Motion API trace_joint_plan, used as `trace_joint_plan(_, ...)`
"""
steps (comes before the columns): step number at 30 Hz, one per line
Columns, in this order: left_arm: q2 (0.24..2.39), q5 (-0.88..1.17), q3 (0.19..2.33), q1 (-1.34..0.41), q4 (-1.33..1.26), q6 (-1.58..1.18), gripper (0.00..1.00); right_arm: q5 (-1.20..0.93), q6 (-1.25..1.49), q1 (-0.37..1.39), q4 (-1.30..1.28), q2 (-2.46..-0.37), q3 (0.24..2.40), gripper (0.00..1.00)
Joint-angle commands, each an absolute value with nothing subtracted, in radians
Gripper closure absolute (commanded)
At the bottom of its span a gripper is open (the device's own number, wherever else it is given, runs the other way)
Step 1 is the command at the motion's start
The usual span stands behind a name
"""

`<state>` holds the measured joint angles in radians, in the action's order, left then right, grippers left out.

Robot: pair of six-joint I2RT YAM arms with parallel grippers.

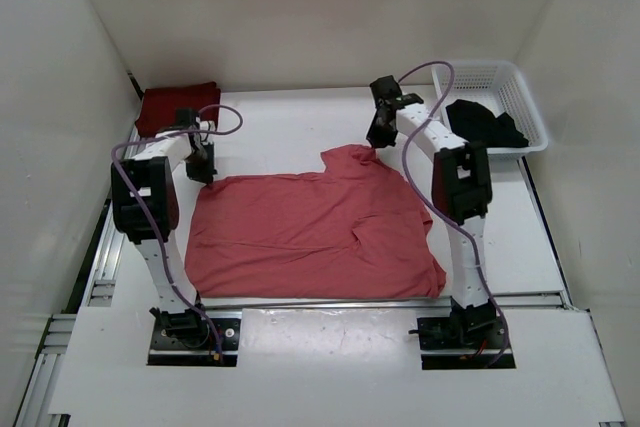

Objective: Fold and stack the t-shirts
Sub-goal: Grap the side of the flattened tshirt furthest away from the robot with both arms, then fold the other side of the tshirt into a rectangle

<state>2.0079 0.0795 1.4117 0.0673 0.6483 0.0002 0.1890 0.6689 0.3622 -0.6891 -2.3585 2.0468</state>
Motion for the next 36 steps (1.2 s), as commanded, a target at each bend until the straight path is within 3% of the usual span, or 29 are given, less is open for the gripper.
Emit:
trace_joint_plan(1, 1.890, -0.030, 1.390, 0.051, 0.670, 0.000, 0.90, 0.231, 0.614, 0.383, -0.706, -2.085, 1.900, 1.00)
trace_joint_plan(10, 1.665, -0.196, 1.234, 0.003, 0.670, 0.000, 0.90, 0.350, 0.597, 0.477, -0.696, -1.478, 1.254, 1.00)
trace_joint_plan(14, 1.594, -0.274, 1.160, 0.003, 0.670, 0.000, 0.90, 0.374, 0.675, 0.532, -0.750, -1.286, 1.096, 1.00)
trace_joint_plan(26, 1.470, -0.339, 1.003, -0.032, 0.670, 0.000, 0.90, 0.505, 0.837, 0.724, -0.931, -1.071, 1.026, 1.00)
trace_joint_plan(36, 1.477, -0.313, 0.934, -0.032, 0.670, 0.000, 0.90, 0.477, 1.031, 0.850, -0.936, -1.057, 0.830, 1.00)
